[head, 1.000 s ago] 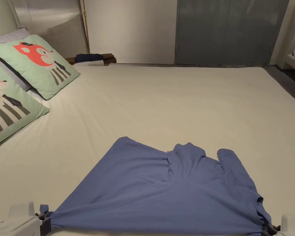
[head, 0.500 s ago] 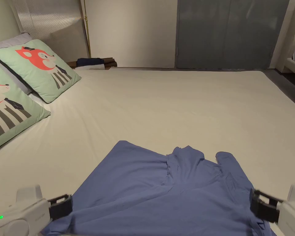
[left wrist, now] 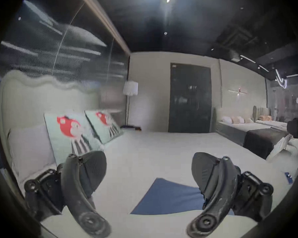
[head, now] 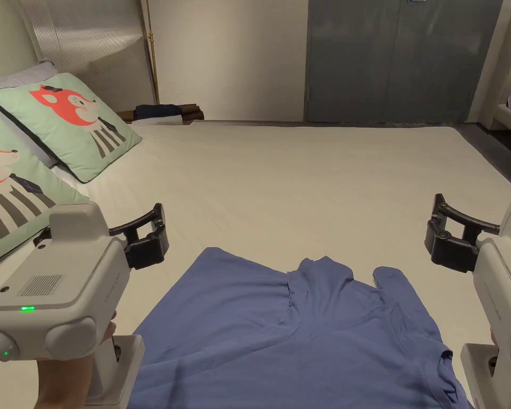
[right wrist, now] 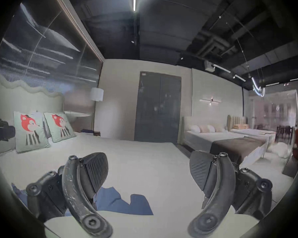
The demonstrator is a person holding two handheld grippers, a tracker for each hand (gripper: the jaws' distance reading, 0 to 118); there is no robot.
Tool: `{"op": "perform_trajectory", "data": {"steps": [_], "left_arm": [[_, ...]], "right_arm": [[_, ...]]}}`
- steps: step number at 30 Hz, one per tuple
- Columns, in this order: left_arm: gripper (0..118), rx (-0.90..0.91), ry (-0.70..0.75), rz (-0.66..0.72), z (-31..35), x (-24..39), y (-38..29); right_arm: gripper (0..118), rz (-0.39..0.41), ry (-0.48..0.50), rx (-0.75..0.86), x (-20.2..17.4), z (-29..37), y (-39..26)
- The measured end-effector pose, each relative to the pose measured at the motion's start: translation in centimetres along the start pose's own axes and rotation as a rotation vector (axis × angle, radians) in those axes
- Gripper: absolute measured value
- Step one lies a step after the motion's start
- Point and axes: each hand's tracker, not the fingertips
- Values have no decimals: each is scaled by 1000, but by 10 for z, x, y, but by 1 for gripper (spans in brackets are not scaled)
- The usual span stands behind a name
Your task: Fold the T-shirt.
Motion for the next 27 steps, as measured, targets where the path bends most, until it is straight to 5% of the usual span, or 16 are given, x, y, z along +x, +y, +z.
{"op": "perform_trajectory", "data": {"steps": [3,7,13,27], "left_arm": [[68,37,-9,-55,-1,7,-4],[0,40,-30,-56,-10,7,-11],[0,-21,-49,-54,-13,-4,-18],[0,-586,9,-47,4,-77,-99]], "right_arm": [[86,11,7,7,-6,2,0],[0,7,13,13,-13,1,-2],[0,9,25,11,-18,0,-5],[0,3,111,-47,-36,-14,-18]]}}
